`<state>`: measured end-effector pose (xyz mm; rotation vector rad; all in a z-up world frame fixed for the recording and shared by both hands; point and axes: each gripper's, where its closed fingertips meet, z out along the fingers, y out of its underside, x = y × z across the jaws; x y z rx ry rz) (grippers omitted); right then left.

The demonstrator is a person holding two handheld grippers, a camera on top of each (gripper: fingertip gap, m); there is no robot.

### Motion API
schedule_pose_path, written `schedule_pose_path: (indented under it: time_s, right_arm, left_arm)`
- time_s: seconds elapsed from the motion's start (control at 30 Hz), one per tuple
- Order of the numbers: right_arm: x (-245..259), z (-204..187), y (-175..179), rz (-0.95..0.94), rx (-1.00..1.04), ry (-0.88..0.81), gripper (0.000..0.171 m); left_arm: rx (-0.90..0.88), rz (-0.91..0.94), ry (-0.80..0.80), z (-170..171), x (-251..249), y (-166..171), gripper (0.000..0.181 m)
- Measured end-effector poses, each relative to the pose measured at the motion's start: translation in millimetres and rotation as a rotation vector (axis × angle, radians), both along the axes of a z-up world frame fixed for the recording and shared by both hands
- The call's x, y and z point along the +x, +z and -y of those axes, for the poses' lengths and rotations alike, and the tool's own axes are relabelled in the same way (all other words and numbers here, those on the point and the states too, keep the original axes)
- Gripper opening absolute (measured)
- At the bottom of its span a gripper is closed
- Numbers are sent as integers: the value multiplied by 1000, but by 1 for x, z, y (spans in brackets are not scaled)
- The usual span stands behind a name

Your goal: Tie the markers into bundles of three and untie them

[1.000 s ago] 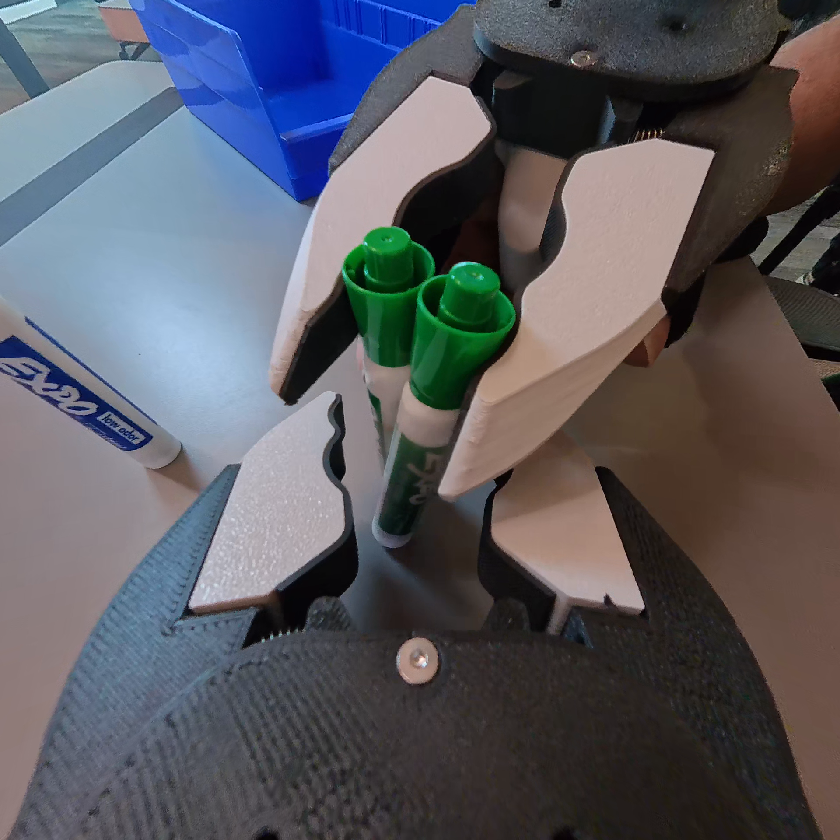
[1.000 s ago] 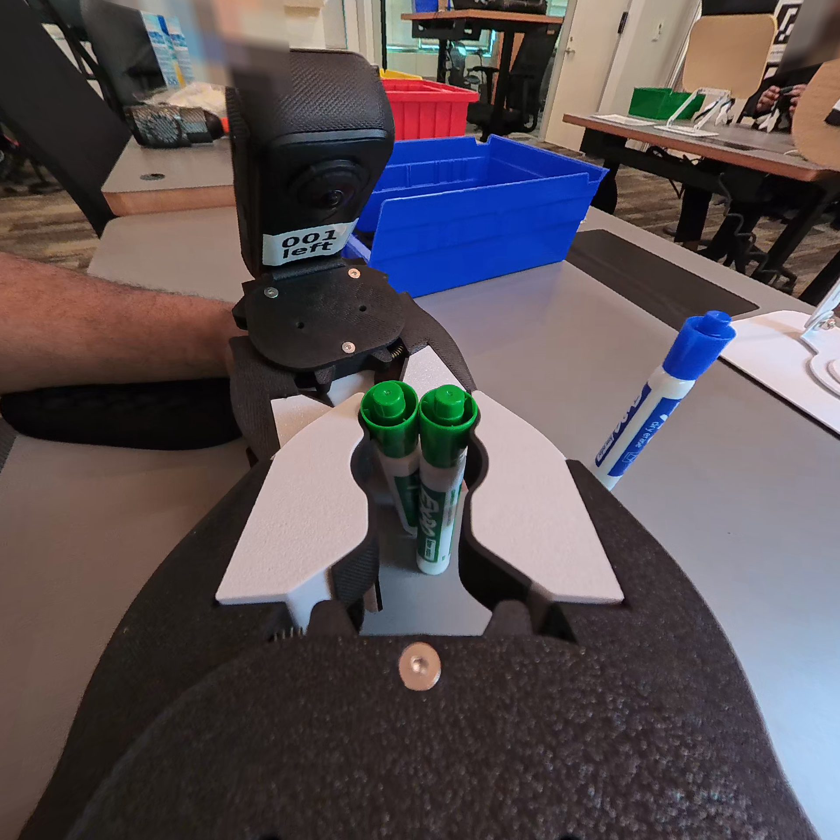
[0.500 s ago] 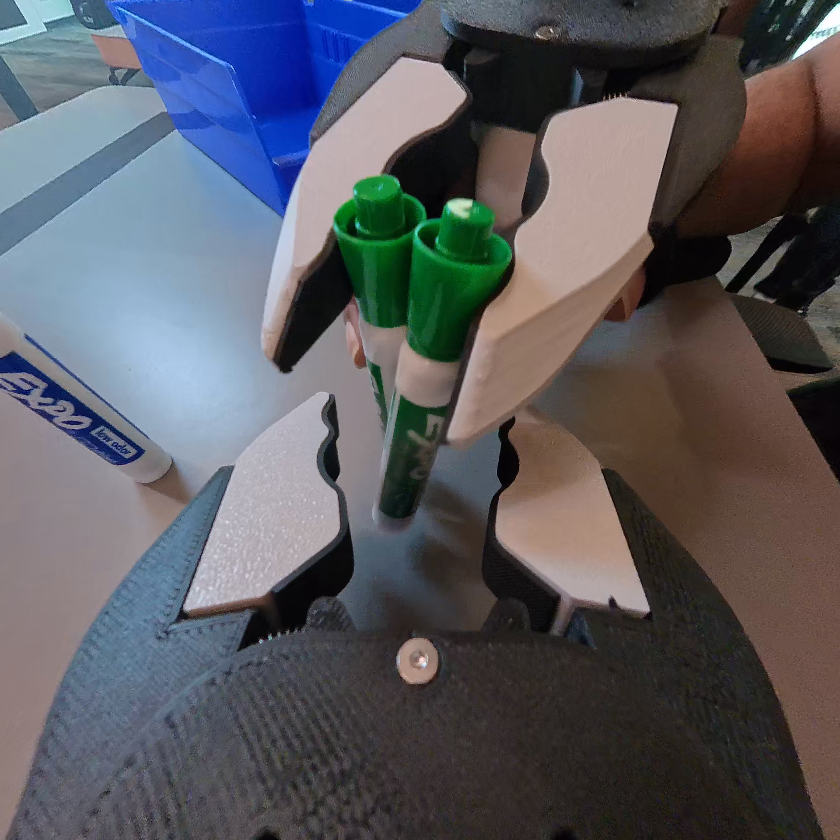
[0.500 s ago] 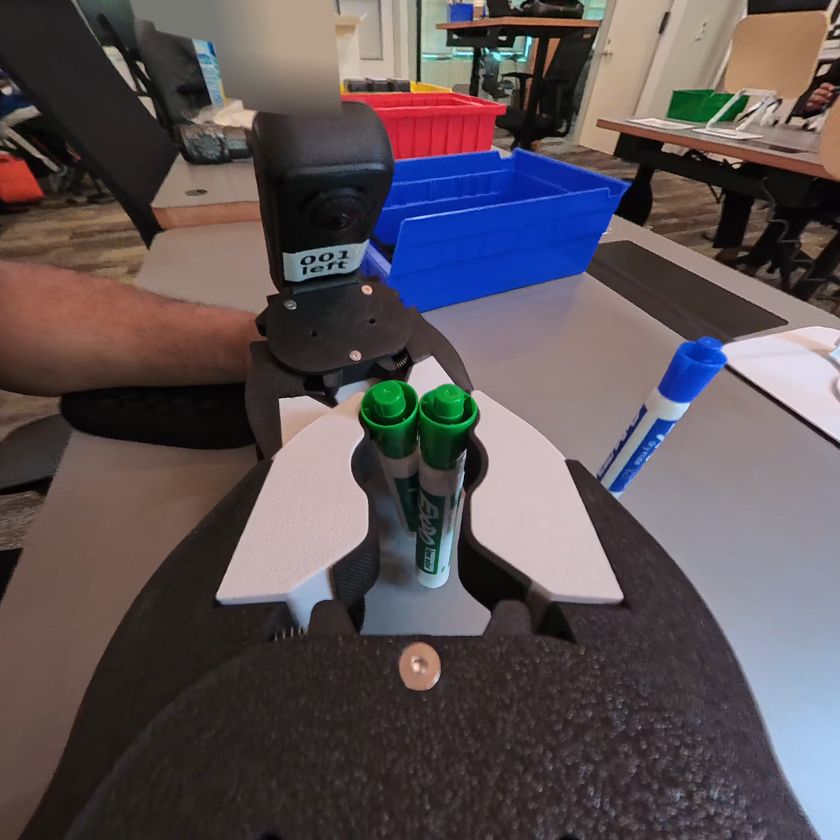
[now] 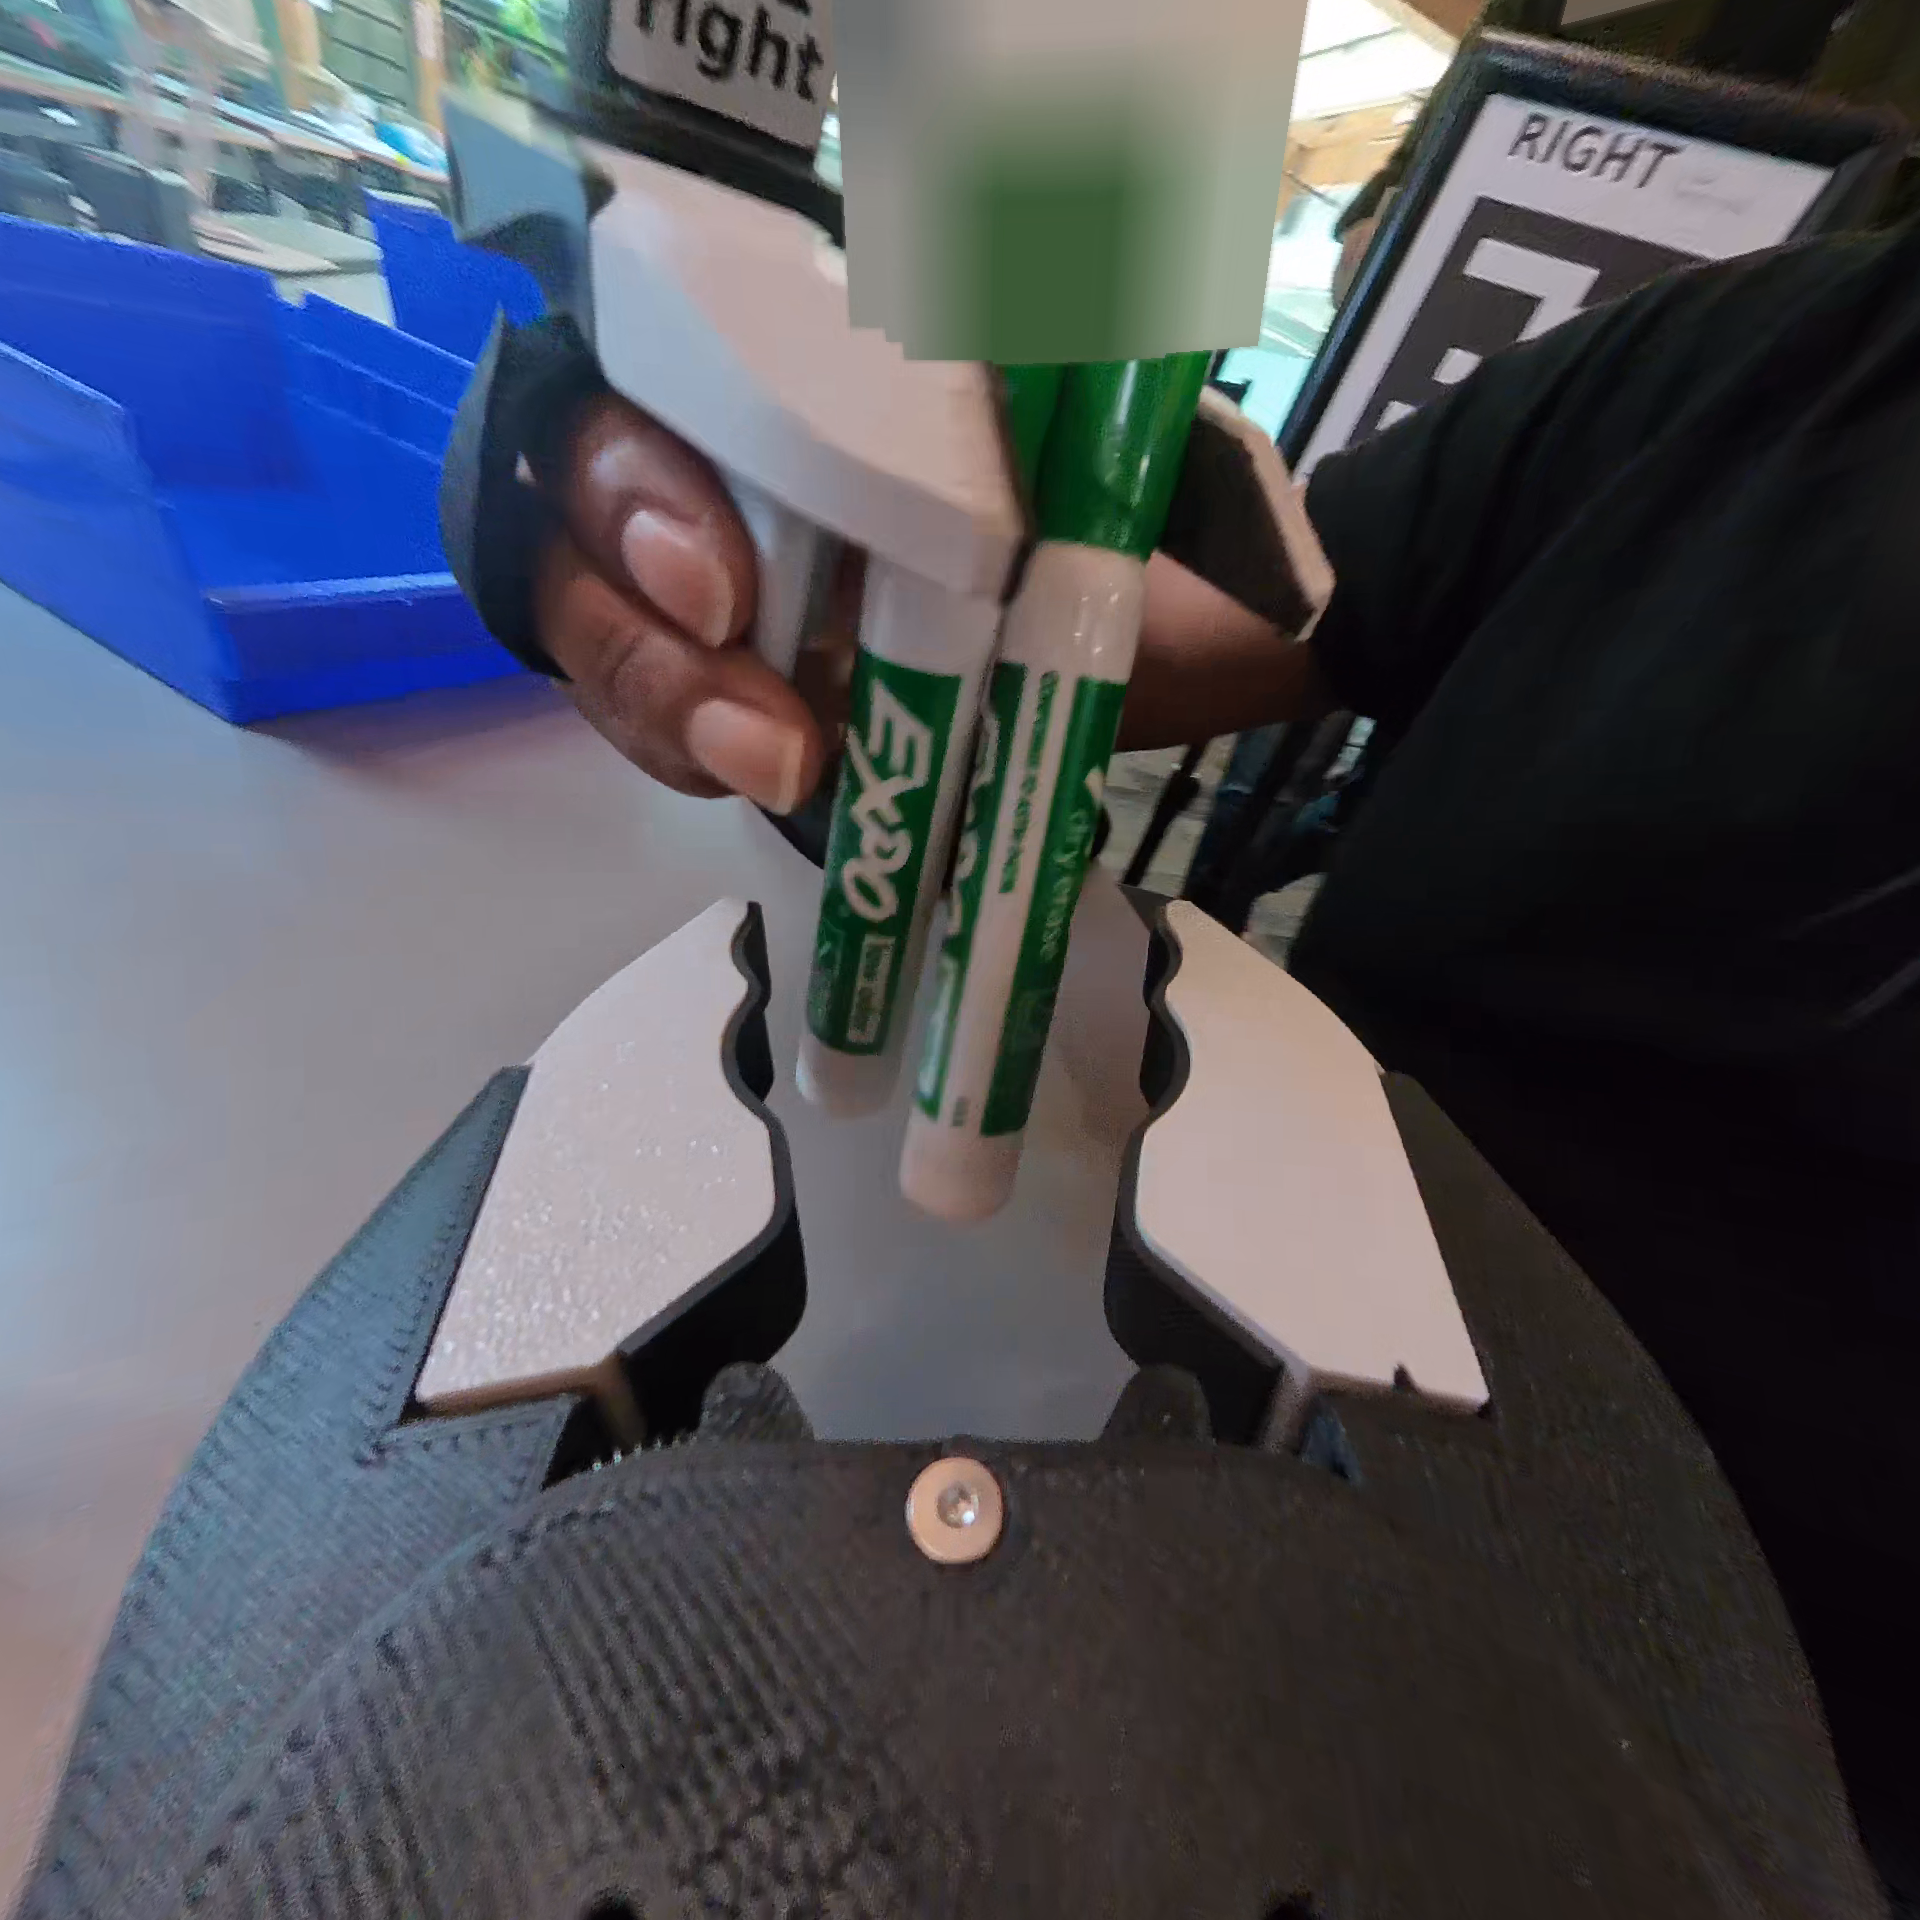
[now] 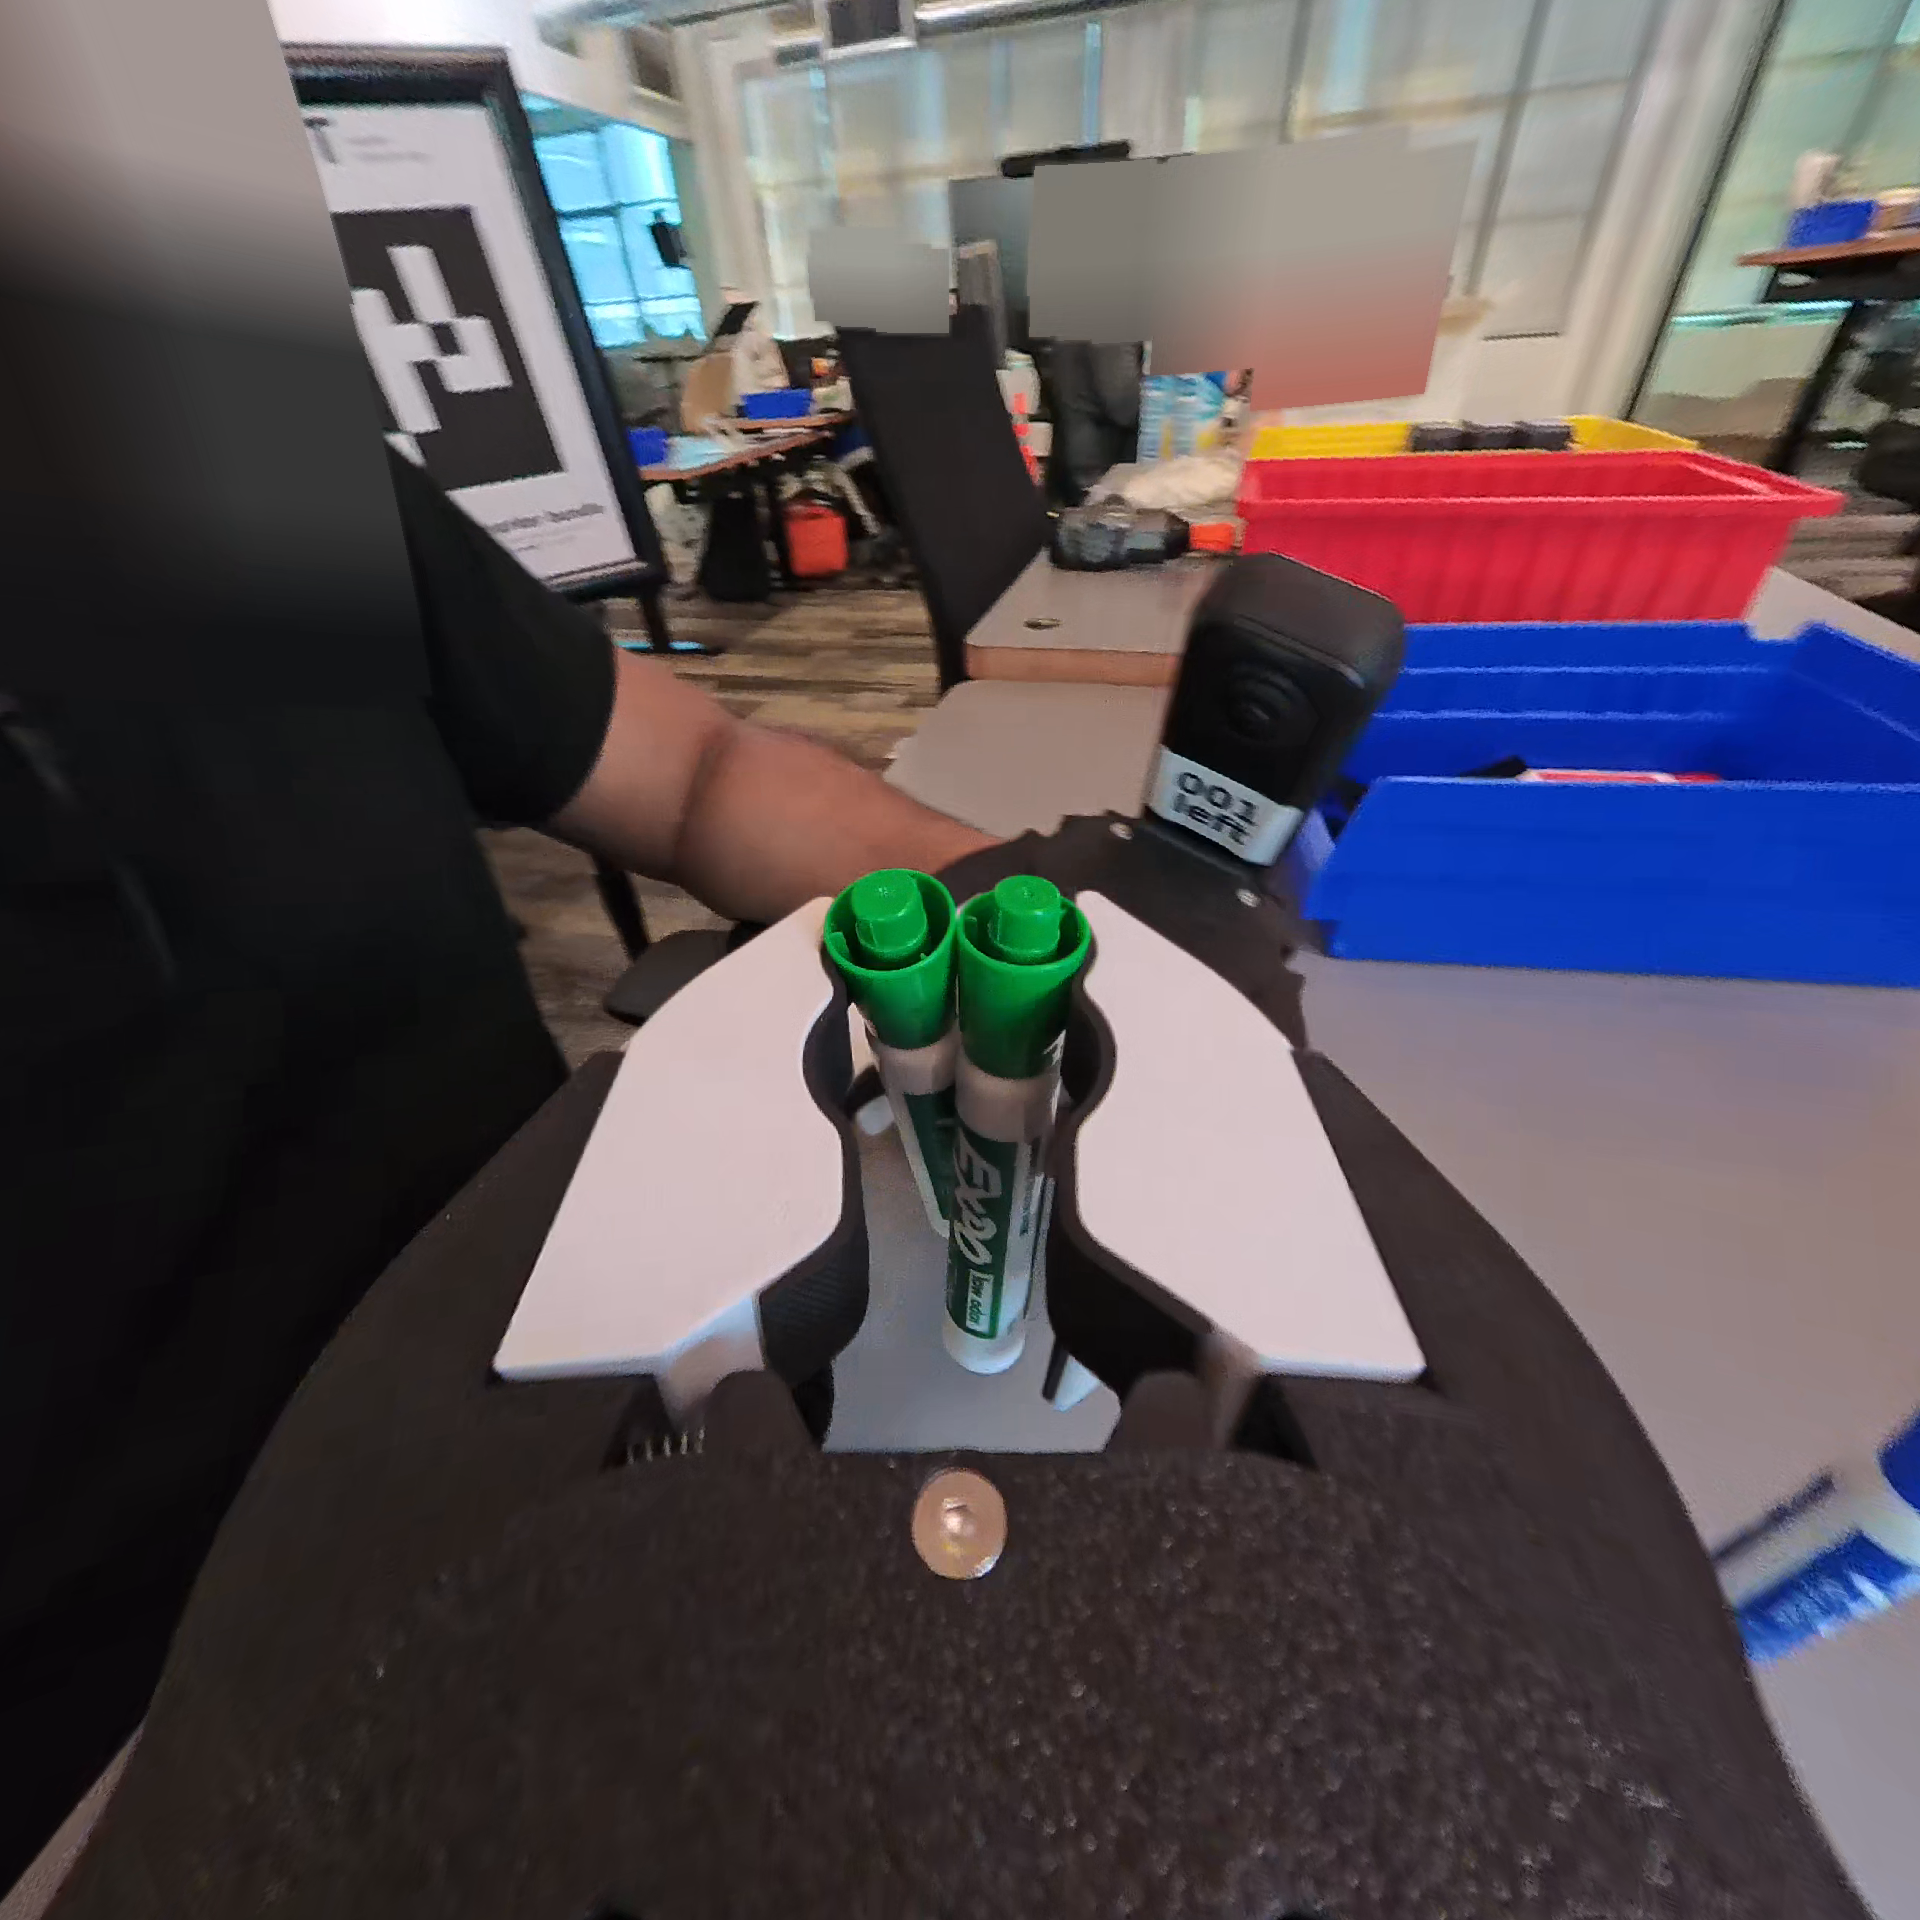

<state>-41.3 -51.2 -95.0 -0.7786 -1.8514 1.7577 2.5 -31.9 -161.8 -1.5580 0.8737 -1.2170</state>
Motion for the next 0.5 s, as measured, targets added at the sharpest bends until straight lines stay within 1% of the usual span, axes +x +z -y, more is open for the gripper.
schedule_pose_path:
  time_s: [0.07,0.13,0.23,0.33,0.5]
  right_arm:
    - [2,7,5,-11,-1,56,37]
    - [3,14,8,-17,7,109,37]
    - [2,22,11,-22,3,169,37]
    - [1,23,18,-58,-37,196,38]
    - [1,23,23,-105,-73,197,38]
  left_arm:
    - [-27,5,-51,4,0,-2,68]
    - [-40,20,-113,10,3,-1,61]
    - [-19,35,-163,15,9,7,57]
    - [23,3,-175,17,16,12,53]
    - [63,25,-158,18,21,25,58]
